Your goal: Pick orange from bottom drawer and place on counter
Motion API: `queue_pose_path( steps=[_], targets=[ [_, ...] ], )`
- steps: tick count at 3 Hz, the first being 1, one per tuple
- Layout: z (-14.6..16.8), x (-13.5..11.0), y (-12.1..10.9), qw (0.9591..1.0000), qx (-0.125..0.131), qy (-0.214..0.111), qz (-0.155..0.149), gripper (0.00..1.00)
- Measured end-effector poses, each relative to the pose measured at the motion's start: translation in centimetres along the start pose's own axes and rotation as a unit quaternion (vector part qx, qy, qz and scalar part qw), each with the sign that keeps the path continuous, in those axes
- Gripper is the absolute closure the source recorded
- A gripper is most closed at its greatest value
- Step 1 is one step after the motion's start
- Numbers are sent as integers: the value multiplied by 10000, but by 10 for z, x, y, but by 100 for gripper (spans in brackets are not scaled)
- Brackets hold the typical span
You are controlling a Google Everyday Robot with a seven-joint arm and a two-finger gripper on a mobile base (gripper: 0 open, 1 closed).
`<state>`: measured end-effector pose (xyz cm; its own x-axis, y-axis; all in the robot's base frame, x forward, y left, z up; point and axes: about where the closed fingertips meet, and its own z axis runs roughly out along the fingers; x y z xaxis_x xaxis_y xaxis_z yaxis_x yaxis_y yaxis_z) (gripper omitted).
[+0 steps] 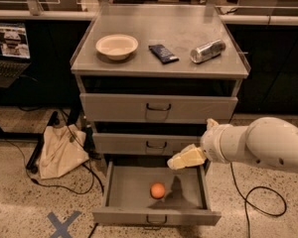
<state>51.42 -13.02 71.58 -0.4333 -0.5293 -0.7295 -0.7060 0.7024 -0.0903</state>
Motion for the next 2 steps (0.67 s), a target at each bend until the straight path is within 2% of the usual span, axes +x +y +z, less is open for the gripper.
queue_pose_path(
  steps=[1,2],
  targets=[
    [11,10,2,9997,188,27,150,0],
    [50,34,8,9983,399,72,426,0]
  ],
)
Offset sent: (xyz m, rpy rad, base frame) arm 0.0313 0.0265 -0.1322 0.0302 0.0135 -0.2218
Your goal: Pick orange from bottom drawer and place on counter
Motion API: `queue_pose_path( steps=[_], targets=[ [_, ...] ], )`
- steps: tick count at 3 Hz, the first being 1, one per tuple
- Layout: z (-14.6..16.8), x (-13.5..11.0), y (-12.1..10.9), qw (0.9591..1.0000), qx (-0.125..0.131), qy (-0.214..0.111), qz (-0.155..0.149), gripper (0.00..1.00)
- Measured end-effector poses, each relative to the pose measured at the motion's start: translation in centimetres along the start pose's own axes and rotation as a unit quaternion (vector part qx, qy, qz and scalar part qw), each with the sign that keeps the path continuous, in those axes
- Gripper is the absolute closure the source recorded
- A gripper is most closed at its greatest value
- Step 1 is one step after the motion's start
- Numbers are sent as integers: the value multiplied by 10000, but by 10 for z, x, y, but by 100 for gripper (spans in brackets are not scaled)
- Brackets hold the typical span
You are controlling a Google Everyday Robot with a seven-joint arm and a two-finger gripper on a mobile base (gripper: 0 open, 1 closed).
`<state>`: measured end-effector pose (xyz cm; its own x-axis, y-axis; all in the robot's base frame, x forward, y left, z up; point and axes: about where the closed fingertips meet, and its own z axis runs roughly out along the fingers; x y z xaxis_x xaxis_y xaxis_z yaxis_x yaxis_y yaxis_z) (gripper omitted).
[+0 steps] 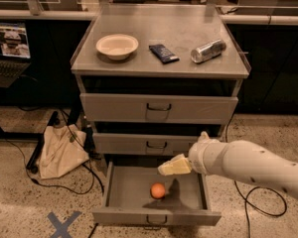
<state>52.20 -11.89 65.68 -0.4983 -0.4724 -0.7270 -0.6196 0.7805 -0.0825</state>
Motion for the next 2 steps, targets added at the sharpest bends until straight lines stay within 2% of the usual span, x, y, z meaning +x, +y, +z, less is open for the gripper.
queue_pose_path(
  steps=[1,2],
  targets=[
    [42,13,3,9998,51,-44,165,0],
    [86,29,13,9994,-249,-36,232,0]
  ],
)
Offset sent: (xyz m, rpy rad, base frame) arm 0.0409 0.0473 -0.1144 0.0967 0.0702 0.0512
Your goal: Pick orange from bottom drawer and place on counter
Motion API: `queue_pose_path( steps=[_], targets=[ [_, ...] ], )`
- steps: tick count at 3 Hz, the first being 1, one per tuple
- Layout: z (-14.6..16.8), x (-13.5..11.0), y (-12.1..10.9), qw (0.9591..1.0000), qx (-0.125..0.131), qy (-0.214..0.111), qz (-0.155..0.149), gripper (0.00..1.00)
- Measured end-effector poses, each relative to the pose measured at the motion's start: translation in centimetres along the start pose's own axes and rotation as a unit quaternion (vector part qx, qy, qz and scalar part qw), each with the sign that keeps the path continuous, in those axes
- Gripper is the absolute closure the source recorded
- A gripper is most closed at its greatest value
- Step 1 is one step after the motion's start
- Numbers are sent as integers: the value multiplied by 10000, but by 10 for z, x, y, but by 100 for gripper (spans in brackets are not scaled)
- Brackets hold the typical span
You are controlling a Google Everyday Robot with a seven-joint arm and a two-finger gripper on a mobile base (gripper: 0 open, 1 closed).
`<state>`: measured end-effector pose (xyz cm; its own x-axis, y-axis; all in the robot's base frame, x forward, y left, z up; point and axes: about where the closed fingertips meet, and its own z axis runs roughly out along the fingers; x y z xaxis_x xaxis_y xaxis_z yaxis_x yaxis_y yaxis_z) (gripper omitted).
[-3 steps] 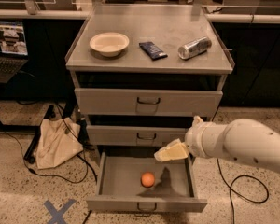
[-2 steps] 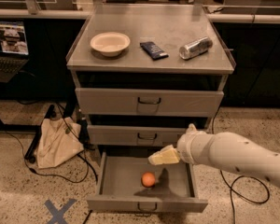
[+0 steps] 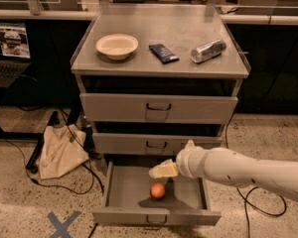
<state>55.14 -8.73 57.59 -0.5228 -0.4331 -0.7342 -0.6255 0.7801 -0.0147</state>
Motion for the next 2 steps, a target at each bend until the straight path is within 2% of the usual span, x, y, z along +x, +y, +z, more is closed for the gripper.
queue_pose_path(
  steps=[1,2],
  targets=[
    [0,0,0,10000,0,0,0,0],
    [5,5,-3,9997,-212,-101,-2,0]
  ],
)
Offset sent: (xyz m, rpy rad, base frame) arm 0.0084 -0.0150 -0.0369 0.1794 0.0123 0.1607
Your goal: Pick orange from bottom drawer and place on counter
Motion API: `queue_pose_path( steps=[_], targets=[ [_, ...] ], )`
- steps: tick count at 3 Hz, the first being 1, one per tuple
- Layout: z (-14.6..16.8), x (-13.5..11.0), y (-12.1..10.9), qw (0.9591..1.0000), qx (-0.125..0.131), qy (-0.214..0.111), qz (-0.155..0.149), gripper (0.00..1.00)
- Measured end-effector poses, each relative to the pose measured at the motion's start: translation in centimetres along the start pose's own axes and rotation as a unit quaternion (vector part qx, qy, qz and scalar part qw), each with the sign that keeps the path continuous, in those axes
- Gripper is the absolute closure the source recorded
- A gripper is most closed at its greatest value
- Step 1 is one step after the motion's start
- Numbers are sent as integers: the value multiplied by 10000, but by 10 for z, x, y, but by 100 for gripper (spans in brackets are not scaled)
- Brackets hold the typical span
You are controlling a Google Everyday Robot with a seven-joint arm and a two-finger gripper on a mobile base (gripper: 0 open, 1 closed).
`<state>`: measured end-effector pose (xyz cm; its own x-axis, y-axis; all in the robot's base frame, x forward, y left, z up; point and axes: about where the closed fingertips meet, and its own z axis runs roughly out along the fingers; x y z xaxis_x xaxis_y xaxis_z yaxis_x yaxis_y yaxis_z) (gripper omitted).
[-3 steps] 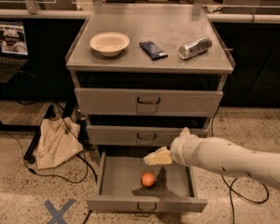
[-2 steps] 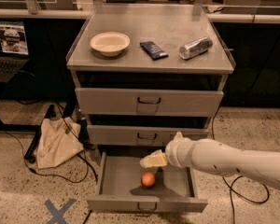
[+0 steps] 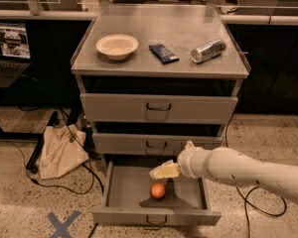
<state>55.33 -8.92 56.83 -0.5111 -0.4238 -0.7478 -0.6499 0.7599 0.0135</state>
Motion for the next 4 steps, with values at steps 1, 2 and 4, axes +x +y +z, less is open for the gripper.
queue_pose_path(
  steps=[1,2,4],
  targets=[
    [14,21,-10,9985,-519,-129,59,0],
    [31,44,-17,9966,-786,-78,223,0],
    [41,48,-14,9965,-765,-209,249,0]
  ],
)
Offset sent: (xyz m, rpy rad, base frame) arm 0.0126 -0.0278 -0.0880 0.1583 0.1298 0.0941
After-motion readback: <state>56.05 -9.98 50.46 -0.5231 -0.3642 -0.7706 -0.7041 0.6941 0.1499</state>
